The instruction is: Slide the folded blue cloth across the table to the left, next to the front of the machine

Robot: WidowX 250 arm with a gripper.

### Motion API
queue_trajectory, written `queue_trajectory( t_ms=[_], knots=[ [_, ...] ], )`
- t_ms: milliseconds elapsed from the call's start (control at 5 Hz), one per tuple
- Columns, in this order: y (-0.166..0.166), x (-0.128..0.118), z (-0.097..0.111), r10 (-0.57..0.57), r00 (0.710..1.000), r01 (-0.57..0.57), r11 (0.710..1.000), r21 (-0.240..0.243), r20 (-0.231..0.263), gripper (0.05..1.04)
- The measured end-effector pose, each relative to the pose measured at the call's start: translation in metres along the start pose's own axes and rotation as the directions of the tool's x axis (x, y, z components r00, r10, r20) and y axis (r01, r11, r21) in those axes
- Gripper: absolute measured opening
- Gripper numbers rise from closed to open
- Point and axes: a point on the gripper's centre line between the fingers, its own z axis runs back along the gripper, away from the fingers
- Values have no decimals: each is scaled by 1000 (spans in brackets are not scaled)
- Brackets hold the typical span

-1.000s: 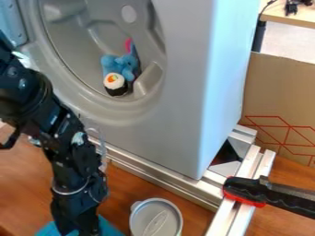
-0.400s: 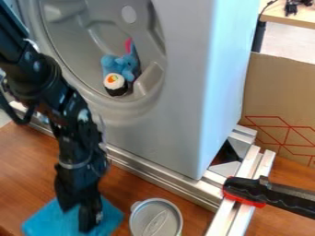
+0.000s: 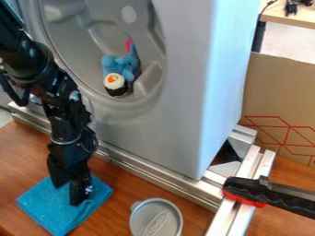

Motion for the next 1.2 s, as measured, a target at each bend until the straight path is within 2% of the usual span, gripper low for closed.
queue_trajectory(
  t_ms=[200, 400, 800, 1000, 1200],
  knots=[
    [8, 6, 1, -6, 1000, 6, 1000, 17, 11, 995],
    [29, 5, 5, 39, 999, -41, 998, 53, 22, 997],
    [75, -19, 9, 187, 982, -188, 979, 80, 20, 998],
    [94, -25, 13, 227, 973, -229, 968, 100, 35, 998],
    [102, -21, 19, 214, 975, -220, 970, 106, 57, 998]
  ],
)
